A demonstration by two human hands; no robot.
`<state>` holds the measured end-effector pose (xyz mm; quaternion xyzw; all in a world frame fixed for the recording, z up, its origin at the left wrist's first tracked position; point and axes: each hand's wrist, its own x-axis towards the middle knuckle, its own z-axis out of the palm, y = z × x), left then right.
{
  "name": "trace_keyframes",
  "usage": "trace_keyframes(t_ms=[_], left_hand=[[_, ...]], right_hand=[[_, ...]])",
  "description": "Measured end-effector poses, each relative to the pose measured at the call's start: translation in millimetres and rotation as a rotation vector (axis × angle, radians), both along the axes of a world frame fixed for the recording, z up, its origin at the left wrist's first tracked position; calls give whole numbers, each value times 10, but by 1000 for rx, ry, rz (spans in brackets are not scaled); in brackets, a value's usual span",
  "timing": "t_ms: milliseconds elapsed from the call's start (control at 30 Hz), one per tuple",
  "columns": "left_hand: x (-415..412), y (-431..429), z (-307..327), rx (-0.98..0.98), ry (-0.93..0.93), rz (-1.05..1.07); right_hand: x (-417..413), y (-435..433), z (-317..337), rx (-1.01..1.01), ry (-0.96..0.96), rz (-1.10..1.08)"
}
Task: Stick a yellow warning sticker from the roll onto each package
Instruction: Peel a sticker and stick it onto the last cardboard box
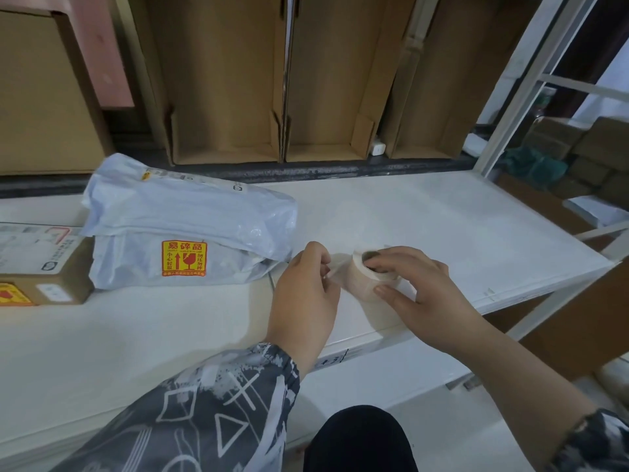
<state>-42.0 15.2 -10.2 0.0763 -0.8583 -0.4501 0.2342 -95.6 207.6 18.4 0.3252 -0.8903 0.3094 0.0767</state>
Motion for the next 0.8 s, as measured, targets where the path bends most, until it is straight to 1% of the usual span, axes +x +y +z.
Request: trace_keyframes(t_ms=[133,200,267,300,333,367,400,433,467,500,567,633,700,767,800], left_hand=[[33,-20,25,7,12,29],[82,-40,41,9,35,30],[166,-68,44,8,82,28],[221,-90,45,-10,122,29],[278,-118,50,-48,172,30],[334,-149,58,-104,225,29],[385,-184,66,-165,270,21],[431,-222,73,-220,306,8],[474,-265,77,-266,331,-5],[516,-311,79,-306,347,-10],[599,-407,84,-361,372,15],[671,-524,75,-389,412,41],[760,-661,72,-414,440,52],[894,-794,83,-371,438,80],[984,-858,102,-298,426,114]], right_hand=[[-26,49,3,22,17,-10],[18,47,31,6,73,-27],[164,-29,108,-136,108,-74],[285,-117,161,-241,79,-116],[426,-234,215,-349,-6,-155],[559,-374,262,-448,-152,-176],[667,-515,298,-531,-340,-182],[743,-645,313,-599,-529,-185],[787,-757,314,-649,-671,-194],[815,-856,311,-694,-759,-200],[845,-1016,305,-775,-816,-237],[845,-1128,276,-838,-797,-275],[859,-1233,253,-839,-772,-287],[910,-1352,263,-807,-752,-236],[945,-1419,274,-792,-738,-194]])
